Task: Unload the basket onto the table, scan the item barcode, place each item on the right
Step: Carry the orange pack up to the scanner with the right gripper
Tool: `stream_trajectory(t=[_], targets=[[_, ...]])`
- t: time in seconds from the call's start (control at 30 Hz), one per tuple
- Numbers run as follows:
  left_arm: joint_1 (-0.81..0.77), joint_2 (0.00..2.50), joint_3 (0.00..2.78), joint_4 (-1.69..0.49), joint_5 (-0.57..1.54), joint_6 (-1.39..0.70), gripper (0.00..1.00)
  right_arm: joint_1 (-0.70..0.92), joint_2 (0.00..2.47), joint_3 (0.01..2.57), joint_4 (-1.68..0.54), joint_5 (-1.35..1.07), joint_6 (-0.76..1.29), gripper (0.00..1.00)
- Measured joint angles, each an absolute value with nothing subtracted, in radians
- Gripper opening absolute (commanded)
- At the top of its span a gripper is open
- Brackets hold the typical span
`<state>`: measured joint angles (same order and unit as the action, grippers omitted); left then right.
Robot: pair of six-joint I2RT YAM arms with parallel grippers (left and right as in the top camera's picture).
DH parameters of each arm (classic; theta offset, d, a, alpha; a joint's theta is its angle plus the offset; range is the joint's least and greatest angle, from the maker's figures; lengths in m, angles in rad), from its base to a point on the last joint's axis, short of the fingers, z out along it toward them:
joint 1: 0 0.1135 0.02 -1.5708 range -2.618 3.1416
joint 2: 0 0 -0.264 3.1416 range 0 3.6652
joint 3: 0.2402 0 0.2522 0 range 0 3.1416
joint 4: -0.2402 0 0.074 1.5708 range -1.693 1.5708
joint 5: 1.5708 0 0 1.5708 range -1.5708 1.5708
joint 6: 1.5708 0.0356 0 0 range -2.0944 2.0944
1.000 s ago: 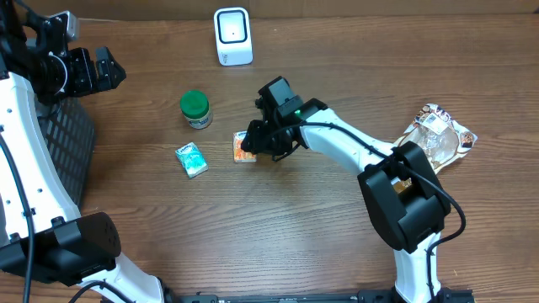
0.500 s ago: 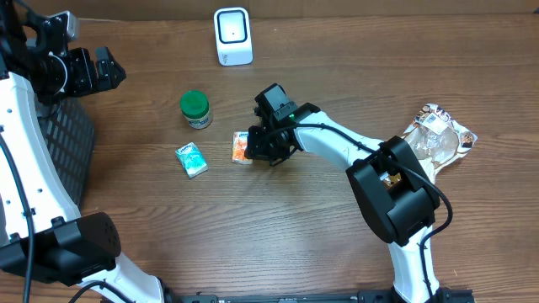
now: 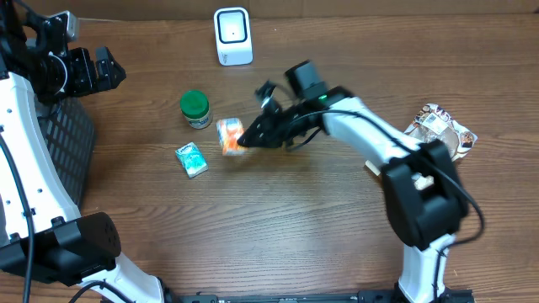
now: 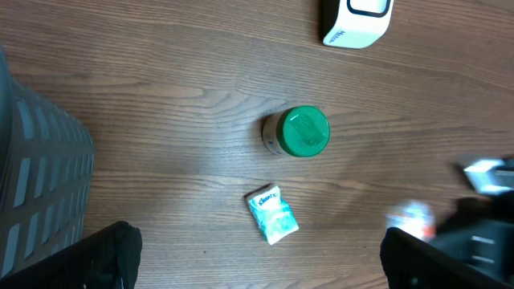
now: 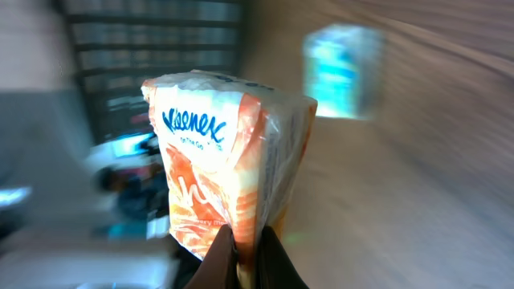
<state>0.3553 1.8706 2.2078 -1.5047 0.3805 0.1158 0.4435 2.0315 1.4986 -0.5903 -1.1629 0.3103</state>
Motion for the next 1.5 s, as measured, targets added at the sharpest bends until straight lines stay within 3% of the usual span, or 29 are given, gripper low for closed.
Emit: stream_trajectory(t=[0.3, 0.73, 0.93, 1.23, 1.5], targets=[[0.355, 1.871, 2.208, -1.505, 0.381, 0.116, 1.0, 0.407, 1.966, 1.506, -0.547, -1.489, 0.29, 0.04], [0.355, 1.871, 2.208, -1.505, 0.381, 0.115, 1.0, 0.391, 1.866, 1.506, -0.547, -1.473, 0.373, 0.04], [0.355, 1.871, 2.208, -1.505, 0.381, 0.115, 1.0, 0.387, 1.838, 1.547, -0.689, -1.259, 0.415, 0.04], [0.355, 1.871, 2.208, -1.505, 0.381, 0.116, 1.0, 0.432, 1.84, 1.888, -1.159, -0.609, 0.351, 0.04], [0.355, 1.871, 2.208, -1.505, 0.381, 0.116, 1.0, 0.53, 1.881, 2.131, -1.08, -0.113, 0.285, 0.04]])
